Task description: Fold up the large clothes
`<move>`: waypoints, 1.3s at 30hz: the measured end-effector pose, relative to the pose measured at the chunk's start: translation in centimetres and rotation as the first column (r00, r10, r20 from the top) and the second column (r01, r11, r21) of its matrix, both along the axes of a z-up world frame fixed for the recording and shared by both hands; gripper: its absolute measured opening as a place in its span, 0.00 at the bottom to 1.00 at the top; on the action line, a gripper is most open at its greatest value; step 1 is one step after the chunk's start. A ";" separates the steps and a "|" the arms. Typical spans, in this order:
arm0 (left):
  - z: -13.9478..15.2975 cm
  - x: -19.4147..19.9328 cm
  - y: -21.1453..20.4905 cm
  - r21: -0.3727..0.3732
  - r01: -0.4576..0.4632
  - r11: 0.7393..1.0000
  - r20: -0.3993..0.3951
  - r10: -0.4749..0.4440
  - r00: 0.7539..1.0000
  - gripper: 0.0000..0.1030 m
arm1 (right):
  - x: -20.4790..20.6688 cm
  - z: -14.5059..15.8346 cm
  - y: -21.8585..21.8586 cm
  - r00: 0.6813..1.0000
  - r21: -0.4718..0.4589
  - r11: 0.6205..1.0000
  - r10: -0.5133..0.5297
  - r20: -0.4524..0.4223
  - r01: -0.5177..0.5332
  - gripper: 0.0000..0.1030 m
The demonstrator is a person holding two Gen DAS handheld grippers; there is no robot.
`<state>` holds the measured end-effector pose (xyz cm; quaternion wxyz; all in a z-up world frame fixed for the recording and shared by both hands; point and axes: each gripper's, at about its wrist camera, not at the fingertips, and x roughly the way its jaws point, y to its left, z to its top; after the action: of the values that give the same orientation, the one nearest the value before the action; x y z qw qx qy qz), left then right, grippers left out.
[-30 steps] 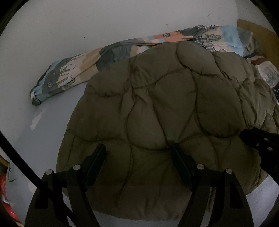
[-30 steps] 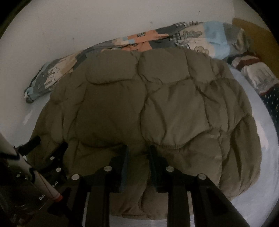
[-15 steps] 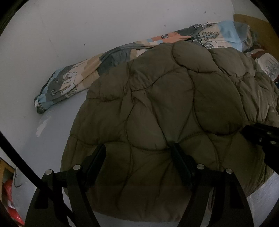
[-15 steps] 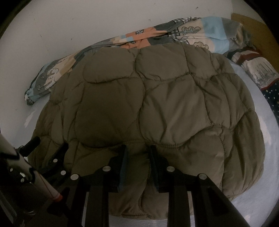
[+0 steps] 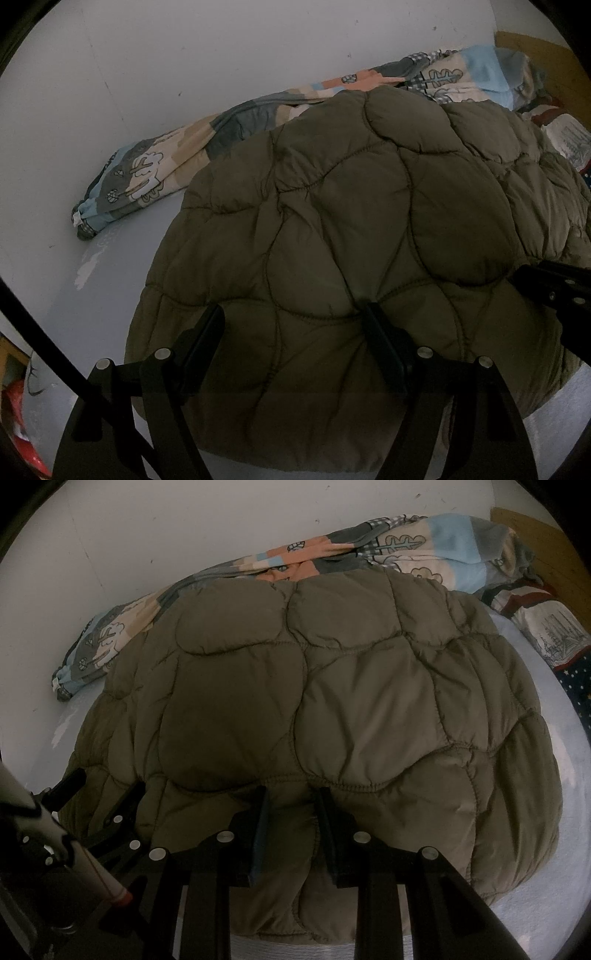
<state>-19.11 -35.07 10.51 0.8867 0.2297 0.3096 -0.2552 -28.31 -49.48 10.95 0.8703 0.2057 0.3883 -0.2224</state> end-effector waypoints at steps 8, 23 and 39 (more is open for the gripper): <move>-0.2 0.1 0.1 -0.007 -0.005 1.000 0.010 0.005 1.000 0.76 | 0.0 0.0 0.0 1.000 0.001 1.000 0.000 0.000 0.000 0.28; 0.0 0.4 0.2 -0.012 -0.008 1.000 0.013 0.008 1.000 0.77 | 0.0 0.1 0.1 1.000 0.018 1.000 -0.004 0.004 0.004 0.30; 0.0 0.6 0.3 -0.011 -0.009 1.000 0.017 0.009 1.000 0.79 | -2.7 1.1 -3.3 0.990 0.062 0.988 -0.141 0.024 0.140 0.41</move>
<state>-18.54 -34.80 10.55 0.8917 0.2255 0.3017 -0.2511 -31.03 -52.79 12.07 0.8514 0.2616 0.3668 -0.2686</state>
